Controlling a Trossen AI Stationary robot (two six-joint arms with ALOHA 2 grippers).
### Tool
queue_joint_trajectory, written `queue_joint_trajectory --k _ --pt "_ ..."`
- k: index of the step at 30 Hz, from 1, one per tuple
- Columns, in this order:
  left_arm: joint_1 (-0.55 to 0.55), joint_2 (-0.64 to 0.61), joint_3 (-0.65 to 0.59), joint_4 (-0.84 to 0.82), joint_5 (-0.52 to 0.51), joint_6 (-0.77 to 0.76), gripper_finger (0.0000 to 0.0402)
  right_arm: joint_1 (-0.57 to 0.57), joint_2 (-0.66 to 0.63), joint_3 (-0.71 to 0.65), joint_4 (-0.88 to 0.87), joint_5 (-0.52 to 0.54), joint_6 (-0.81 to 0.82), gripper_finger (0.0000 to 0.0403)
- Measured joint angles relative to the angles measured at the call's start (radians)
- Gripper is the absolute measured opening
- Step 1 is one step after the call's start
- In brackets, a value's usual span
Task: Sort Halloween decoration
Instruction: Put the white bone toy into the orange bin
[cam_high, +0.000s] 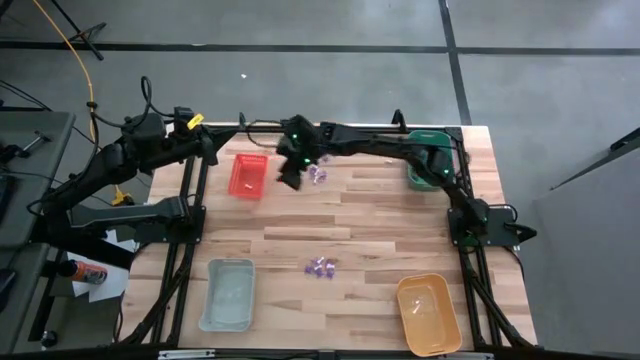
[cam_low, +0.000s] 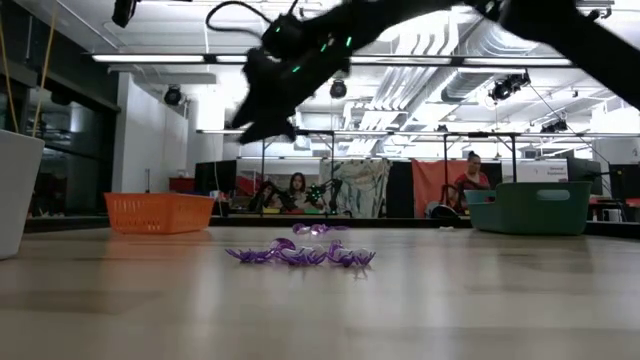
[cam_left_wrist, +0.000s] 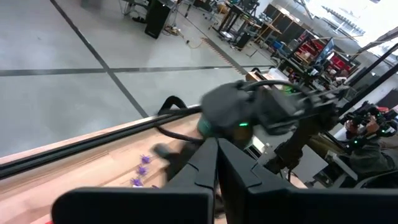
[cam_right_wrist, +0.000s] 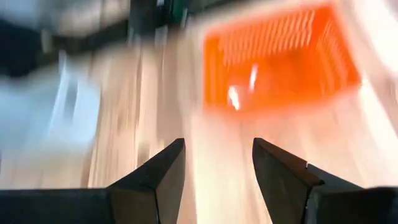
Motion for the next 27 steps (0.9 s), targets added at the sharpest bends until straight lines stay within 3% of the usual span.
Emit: queue_joint_trajectory --k 3,6,10,14,17,23,27 --pt "0.000 0.003 0.000 0.001 0.000 0.000 0.0000 0.029 -0.075 -0.051 -0.188 0.011 -0.126 0.0181" --pt "0.000 0.008 0.000 0.001 0.000 0.000 0.0000 0.075 -0.168 -0.207 -0.229 0.011 -0.173 0.0181" --pt "0.000 0.022 -0.001 0.001 0.000 0.000 0.0000 0.146 -0.359 -0.535 -0.160 0.009 -0.136 0.0181" --pt "0.000 0.042 -0.002 0.001 -0.001 0.000 0.0000 0.227 -0.559 -0.865 -0.026 0.009 0.026 0.0181" --pt "0.000 0.061 -0.002 0.000 -0.001 0.011 0.0000 0.308 -0.677 -1.038 0.116 0.025 0.146 0.0181" --pt "0.000 0.104 -0.002 0.001 -0.003 0.056 0.0000 0.474 -0.709 -1.169 0.432 0.167 0.202 0.0181" --pt "0.000 0.130 -0.002 0.002 -0.002 0.064 0.0000 0.556 -0.636 -1.152 0.493 0.256 0.162 0.0181"
